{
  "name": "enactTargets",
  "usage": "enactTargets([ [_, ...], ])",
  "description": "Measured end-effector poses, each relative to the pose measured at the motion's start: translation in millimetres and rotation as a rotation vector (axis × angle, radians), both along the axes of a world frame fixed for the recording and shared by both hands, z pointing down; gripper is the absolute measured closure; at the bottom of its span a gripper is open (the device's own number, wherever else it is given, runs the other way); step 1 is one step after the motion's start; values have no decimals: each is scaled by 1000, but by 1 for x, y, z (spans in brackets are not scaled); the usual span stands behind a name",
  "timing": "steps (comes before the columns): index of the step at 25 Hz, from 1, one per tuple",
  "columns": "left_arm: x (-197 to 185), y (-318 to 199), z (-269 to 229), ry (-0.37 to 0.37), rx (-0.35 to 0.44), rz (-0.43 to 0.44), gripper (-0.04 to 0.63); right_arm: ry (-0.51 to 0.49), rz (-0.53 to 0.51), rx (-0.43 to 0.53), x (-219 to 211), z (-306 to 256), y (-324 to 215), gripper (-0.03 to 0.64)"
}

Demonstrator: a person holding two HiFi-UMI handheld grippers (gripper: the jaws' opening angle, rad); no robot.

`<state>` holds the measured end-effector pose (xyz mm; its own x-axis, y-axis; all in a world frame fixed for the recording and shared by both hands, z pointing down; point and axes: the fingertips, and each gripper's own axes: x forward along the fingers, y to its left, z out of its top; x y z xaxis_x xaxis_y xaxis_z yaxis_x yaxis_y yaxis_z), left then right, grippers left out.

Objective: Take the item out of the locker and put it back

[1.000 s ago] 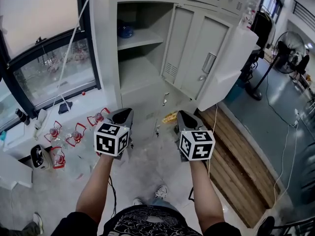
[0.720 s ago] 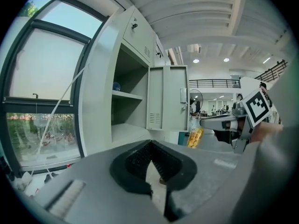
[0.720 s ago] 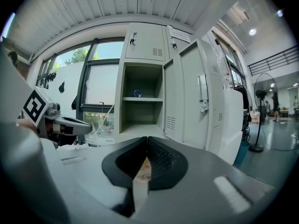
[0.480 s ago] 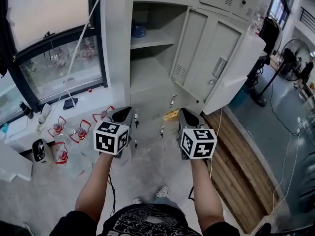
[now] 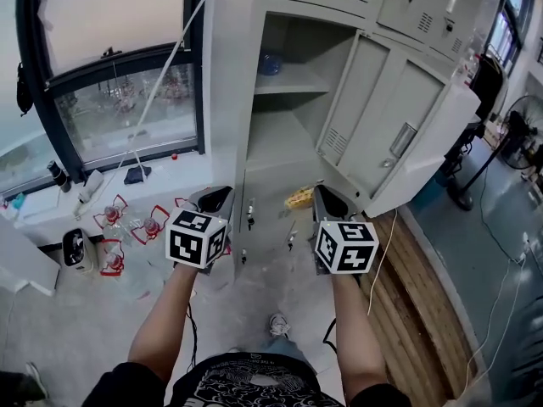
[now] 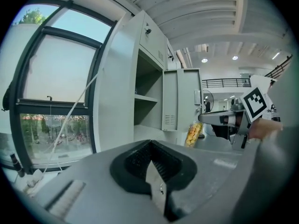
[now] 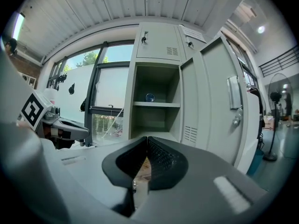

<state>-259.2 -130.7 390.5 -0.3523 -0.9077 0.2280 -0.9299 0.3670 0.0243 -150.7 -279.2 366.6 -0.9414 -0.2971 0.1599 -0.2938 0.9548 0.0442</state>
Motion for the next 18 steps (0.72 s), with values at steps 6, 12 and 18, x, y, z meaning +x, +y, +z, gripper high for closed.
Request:
enactTargets([
  [6,-23,7,0,-13,-10,-80,595,-17,-76,15,-37,-9,-8,594],
  [12,-40,-2,-11,-23,-11,-151,595,-29,-174,34,-80,-25,-18,592],
  [18,-56,-6,-14,-32,-20,-233,595,-44,-263,56,-121,-37,-30,594],
])
